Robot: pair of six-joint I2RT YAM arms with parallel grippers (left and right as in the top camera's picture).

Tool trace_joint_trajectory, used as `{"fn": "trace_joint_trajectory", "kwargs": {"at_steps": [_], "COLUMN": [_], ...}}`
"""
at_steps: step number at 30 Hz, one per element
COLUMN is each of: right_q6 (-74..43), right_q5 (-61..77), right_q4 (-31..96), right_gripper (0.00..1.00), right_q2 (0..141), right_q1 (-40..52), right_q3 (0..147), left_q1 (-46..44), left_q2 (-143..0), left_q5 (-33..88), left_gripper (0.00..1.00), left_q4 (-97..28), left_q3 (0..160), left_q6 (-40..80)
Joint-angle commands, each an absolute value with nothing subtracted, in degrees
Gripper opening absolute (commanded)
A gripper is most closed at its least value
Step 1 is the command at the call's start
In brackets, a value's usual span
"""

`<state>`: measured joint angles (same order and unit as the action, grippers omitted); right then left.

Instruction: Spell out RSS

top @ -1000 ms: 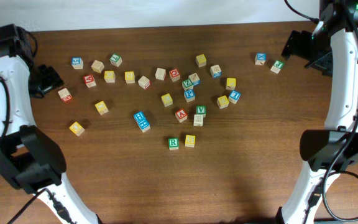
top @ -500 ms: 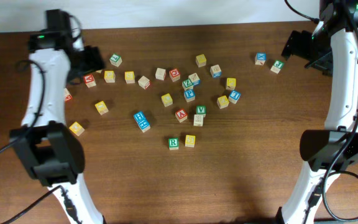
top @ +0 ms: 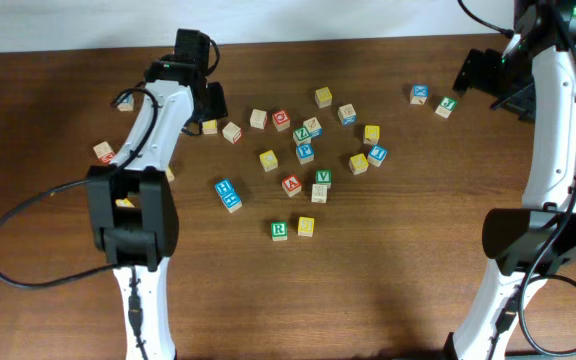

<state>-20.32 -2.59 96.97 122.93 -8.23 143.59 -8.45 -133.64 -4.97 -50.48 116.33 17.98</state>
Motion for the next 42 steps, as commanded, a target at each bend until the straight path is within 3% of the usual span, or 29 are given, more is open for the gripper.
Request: {"fn": "trace_joint_trajectory", "kwargs": {"at_steps": [1,5,7,11,15,21,25,27,36,42], "right_q6": [-19.92,-19.92,-19.92,-19.92,-19.92,-19.92,-19.92,-19.92,-19.92,-19.92], "right_q5": [-3.29,-3.29,-3.29,-3.29,-3.29,-3.29,-3.29,-3.29,-3.31,-3.29], "right_q4": [97.12,97.12,97.12,97.12,97.12,97.12,97.12,97.12,97.12,97.12], "right_gripper": [0.98,0.98,0.98,0.98,0.98,0.98,0.98,0.98,0.98,0.98], "right_q2": [122.54,122.56,122.56,122.54,122.54,122.56,122.56,122.54,122.56,122.54], "right_q1": [-8.27,-8.27,-8.27,-8.27,-8.27,-8.27,-8.27,-8.27,-8.27,-8.27], "right_q3": [144.11,144.11,144.11,144.11,144.11,144.11,144.11,144.11,144.11,144.11], "left_q1": [-8.47,-8.43,-8.47,-8.49,-8.47,-8.47,-8.47,-8.47,-8.47,-9.37], "left_q2": [-136.11,-139.13,-139.20,-139.76,-139.81,-139.85,-139.83,-139.81,-132.16,-118.67], "left_q5": [-5.89,-8.40,-8.40,-8.38,-8.38,-8.40,-8.43,-8.43,-7.99,11.55], "left_gripper": [0.60,0.59,0.51,0.48,0.31,0.39,0.33,0.24,0.24,0.25], "left_q4": [-48.71,-48.23,-47.79,-47.86,-48.01,-47.99,-47.75,-47.53,-53.76,-69.63], "left_q3": [116.05,116.01,116.01,115.85,115.31,113.80,113.65,113.93,116.53,116.53], "left_q6": [18.35,16.80,16.62,16.62,16.62,16.64,16.64,16.64,16.69,21.47]}}
